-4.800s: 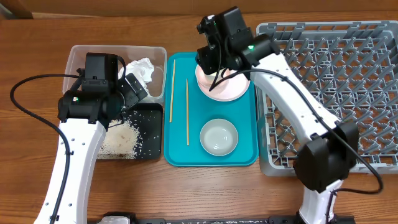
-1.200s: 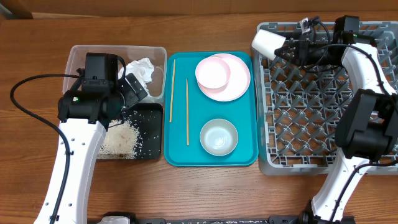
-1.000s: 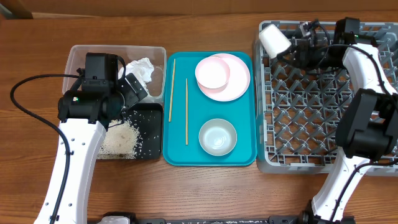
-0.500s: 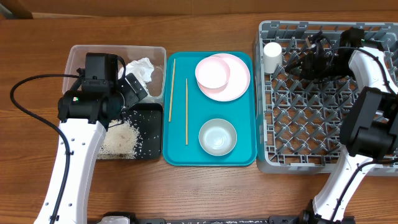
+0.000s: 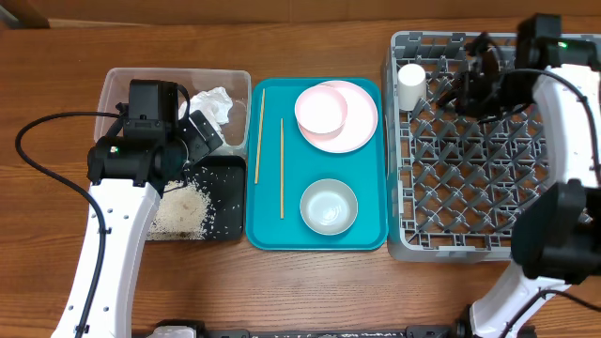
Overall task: Sort waste into correct bins and load items into the dishwasher
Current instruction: 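Open the right gripper and move it back toward the teal tray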
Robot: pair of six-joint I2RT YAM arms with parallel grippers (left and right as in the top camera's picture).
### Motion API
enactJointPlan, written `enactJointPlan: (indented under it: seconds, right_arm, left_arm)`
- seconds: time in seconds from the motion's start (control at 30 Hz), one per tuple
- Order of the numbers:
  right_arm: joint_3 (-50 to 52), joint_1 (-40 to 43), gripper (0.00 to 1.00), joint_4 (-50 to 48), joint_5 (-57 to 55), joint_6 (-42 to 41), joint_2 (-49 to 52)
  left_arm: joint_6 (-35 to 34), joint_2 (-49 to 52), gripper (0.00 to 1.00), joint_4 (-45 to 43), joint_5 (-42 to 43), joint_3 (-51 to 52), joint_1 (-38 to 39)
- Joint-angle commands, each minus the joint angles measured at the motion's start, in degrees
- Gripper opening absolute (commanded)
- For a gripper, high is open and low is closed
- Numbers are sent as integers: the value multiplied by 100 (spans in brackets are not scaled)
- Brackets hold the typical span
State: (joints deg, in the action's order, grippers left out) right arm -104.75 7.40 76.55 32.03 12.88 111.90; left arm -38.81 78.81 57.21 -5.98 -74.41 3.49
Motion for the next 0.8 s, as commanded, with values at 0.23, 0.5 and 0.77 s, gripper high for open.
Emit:
enactJointPlan:
  seconds: [0.23, 0.5, 0.77]
  right_arm:
    - [330, -1174, 47, 280, -1843, -1012, -68]
    - [1071, -1637, 48, -334, -1939, -1213, -68]
    - [1370, -1672, 42, -181, -1932, -1274, -68]
  left_arm:
    - [92, -37, 100, -22, 4, -72, -9]
    - [92, -37, 100, -22, 4, -72, -9]
    - [92, -37, 100, -22, 4, -72, -9]
